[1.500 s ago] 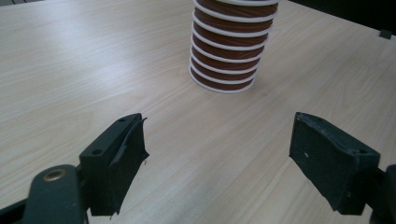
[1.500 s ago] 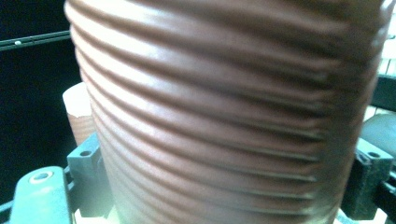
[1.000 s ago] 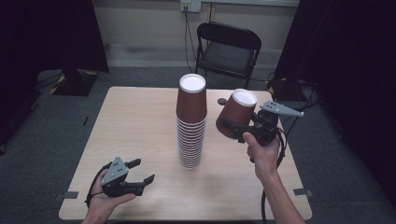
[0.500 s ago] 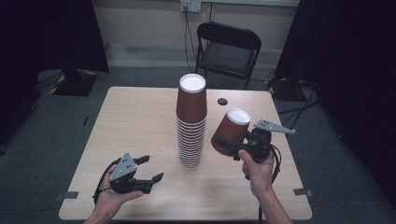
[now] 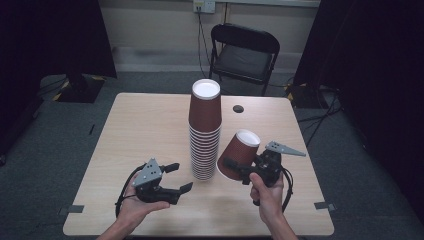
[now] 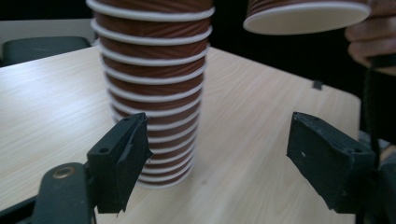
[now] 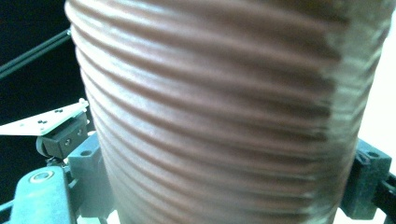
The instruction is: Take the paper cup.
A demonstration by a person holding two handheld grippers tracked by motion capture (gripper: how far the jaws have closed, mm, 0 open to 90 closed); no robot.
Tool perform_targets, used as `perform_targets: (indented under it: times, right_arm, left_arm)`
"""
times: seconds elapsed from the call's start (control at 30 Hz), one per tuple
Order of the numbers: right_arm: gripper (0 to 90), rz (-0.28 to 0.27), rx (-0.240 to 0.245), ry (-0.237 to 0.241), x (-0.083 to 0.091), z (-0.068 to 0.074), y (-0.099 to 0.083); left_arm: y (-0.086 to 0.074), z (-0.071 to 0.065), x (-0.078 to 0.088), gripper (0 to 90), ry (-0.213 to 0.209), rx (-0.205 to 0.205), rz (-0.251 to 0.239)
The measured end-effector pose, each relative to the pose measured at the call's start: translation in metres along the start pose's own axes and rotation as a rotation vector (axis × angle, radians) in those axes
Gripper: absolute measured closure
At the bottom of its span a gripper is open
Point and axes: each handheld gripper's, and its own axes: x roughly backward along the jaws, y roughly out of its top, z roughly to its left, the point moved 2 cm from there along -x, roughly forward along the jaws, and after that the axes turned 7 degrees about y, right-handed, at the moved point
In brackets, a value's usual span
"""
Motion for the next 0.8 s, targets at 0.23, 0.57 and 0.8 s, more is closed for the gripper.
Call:
perform_targets:
  times: [0.23,0.57,0.8]
  right_arm:
    - [13.2,0.0,-0.04,0.034,-0.005,0.004,-0.008]
    - [13.2,-0.013,-0.131,0.13,-0.008,0.011,-0.012]
    - [13.3,-0.013,-0.156,0.181,-0.013,0.02,-0.015]
  left_arm:
    - [0.009,-0.015,-0.011,23.6,-0.025,-0.044,-0.078]
    - [0.017,-0.026,-0.022,36.7,-0.051,-0.023,-0.161]
    - [0.023,-0.032,-0.023,45.1,-0.041,-0.082,-0.265]
